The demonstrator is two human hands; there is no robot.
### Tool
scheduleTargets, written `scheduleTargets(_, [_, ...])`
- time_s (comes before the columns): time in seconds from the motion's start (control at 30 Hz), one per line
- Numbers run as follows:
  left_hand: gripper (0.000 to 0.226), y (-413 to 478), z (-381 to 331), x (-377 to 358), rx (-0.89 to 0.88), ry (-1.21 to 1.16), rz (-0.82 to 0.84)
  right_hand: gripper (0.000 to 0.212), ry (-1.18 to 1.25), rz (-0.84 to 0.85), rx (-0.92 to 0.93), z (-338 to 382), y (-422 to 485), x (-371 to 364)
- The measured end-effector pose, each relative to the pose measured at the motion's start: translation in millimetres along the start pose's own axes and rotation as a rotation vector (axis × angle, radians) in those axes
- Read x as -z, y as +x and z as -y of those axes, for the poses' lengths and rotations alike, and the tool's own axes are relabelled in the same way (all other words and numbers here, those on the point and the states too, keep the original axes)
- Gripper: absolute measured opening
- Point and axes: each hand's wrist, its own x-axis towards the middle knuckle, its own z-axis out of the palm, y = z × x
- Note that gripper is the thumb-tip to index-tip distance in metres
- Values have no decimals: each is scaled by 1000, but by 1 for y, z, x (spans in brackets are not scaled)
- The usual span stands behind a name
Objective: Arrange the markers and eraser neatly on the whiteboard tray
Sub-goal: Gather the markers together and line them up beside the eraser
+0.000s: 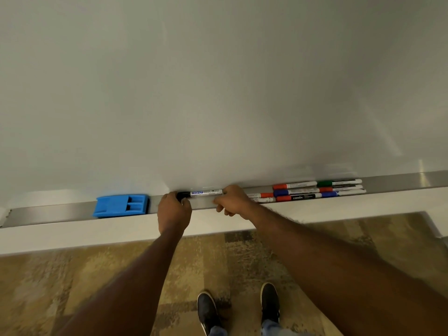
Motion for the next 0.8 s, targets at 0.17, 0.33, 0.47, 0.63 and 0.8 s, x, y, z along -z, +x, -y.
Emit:
scheduleTargets(0.17, [18,3,0,-1,37,-35,3,15,83,-35,-38,1,4,-7])
scheduleTargets(0.33, [21,-1,0,-1,-1,-163,-59,9,95,-103,11,-5,-4,2])
scheduleTargets(0.47, [24,-5,-10,-5,-67,-235,-53,15,60,-212,94,-18,-11,16])
scheduleTargets(0.63, [19,-13,-37,-21,-131,-273,-32,17,-38,-300,98,-38,-16,50])
scheduleTargets(0.8, [18,-23,-64,-43,-192,-273,49,14,-92,-357,62,-57,-22,78])
